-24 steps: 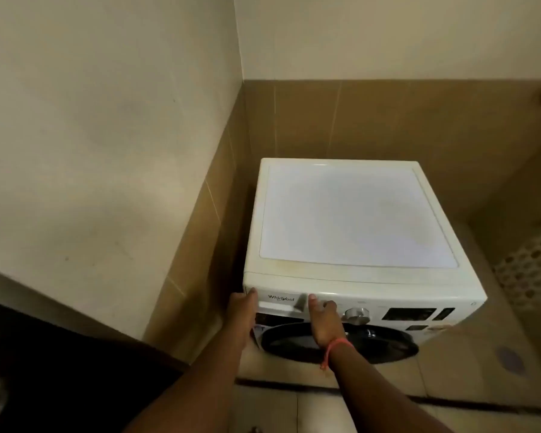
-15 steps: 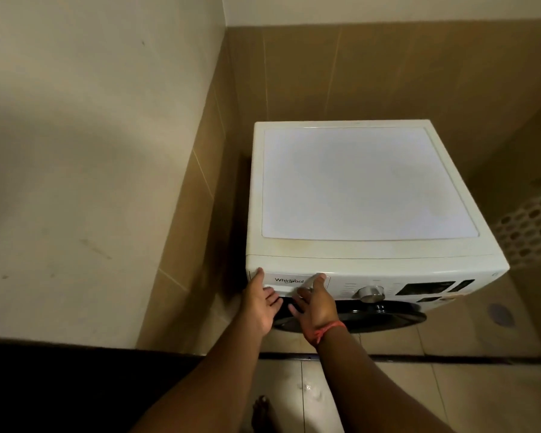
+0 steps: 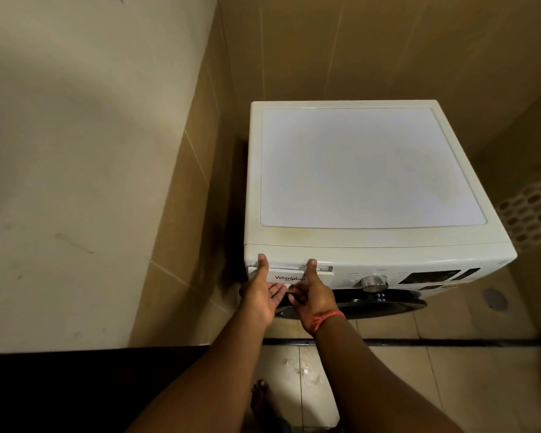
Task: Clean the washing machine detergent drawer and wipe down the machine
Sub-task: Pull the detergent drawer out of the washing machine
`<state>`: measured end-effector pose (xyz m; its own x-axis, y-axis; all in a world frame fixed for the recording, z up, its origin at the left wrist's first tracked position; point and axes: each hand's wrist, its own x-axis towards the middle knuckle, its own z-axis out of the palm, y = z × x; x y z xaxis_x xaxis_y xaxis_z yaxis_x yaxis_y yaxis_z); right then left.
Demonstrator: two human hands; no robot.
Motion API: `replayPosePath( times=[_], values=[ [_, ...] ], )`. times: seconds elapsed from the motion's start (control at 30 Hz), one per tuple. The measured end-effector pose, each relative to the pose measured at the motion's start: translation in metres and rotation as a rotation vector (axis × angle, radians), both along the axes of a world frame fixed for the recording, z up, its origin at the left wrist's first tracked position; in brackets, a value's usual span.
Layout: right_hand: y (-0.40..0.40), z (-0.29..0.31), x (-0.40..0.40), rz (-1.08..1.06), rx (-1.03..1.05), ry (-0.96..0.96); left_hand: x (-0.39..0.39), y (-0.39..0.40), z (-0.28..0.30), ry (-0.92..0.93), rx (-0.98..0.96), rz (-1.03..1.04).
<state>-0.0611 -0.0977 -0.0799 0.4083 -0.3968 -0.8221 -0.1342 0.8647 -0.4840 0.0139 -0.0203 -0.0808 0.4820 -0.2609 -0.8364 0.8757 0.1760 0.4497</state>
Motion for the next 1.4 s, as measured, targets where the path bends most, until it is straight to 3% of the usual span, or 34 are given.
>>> replayPosePath(
  times=[0.13, 0.2, 0.27, 0.33, 0.4, 0.5, 0.67, 0.83, 1.07, 1.23, 1.4],
  values=[
    [0.007, 0.005, -0.01, 0.043, 0.038, 0.077, -0.011, 0.011, 0.002, 0.027, 0.055, -0.044],
    [0.01, 0.013, -0.016, 0.059, -0.036, 0.252, -0.018, 0.017, 0.004, 0.022, 0.103, -0.075],
    [0.009, 0.019, -0.025, 0.231, -0.345, 0.541, -0.023, 0.022, 0.008, 0.011, 0.187, -0.132],
    [0.006, 0.021, -0.034, 0.427, -0.684, 0.631, -0.025, 0.027, 0.011, -0.023, 0.314, -0.163],
    [0.002, 0.022, -0.04, 0.564, -0.824, 0.578, -0.027, 0.034, 0.014, -0.127, 0.493, -0.181],
    [-0.001, 0.023, -0.047, 0.713, -0.801, 0.526, -0.029, 0.045, 0.015, -0.261, 0.666, -0.255],
    [0.003, 0.027, -0.061, 0.891, -0.803, 0.486, -0.042, 0.055, 0.014, -0.297, 0.722, -0.38],
    [0.009, 0.03, -0.073, 1.036, -0.861, 0.436, -0.05, 0.065, 0.013, -0.437, 0.82, -0.638],
    [0.011, 0.03, -0.081, 1.098, -0.884, 0.371, -0.044, 0.063, 0.015, -0.485, 0.738, -0.865],
    [0.008, 0.031, -0.076, 1.258, -1.199, 0.38, -0.033, 0.062, 0.017, -0.456, 0.652, -0.961],
    [-0.007, 0.028, -0.056, 1.429, -1.346, 0.422, -0.024, 0.06, 0.015, -0.463, 0.563, -0.983]
  ],
)
